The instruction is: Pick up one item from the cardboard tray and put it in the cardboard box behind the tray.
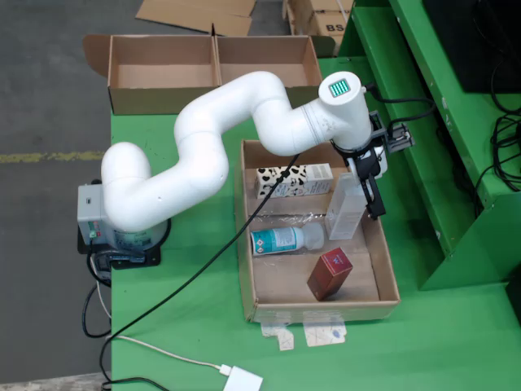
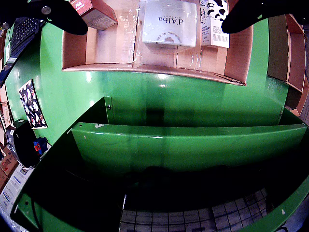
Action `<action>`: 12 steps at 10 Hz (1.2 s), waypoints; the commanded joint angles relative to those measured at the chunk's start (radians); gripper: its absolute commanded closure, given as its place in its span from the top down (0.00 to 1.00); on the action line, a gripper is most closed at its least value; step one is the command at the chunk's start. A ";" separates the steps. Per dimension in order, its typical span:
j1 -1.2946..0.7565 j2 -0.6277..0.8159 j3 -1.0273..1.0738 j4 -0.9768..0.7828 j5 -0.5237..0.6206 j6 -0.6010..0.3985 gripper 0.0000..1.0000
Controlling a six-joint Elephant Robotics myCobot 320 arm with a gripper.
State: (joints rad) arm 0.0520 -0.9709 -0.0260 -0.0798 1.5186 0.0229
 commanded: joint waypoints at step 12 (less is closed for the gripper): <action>0.007 -0.019 0.026 -0.090 0.020 0.009 1.00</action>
State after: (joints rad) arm 0.0552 -1.0184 -0.0260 -0.1532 1.5354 0.0276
